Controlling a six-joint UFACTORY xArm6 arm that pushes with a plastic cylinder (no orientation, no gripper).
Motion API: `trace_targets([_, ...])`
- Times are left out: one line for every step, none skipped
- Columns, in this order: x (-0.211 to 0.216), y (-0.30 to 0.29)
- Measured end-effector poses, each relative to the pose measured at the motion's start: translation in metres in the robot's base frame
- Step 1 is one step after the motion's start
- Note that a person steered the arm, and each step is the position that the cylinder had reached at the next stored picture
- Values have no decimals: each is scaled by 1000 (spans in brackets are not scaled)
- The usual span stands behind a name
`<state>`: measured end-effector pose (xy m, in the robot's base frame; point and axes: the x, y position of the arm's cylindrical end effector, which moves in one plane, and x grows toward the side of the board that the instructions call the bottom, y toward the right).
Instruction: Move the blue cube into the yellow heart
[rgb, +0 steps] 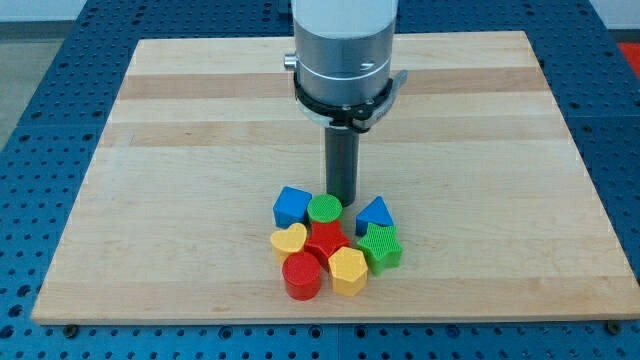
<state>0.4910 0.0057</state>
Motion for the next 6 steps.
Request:
trace_targets([-5, 6])
trace_targets([-28, 17])
trace_targets([-32, -10])
trace_targets([-31, -38])
trace_targets([-13, -52])
trace_targets([6, -52])
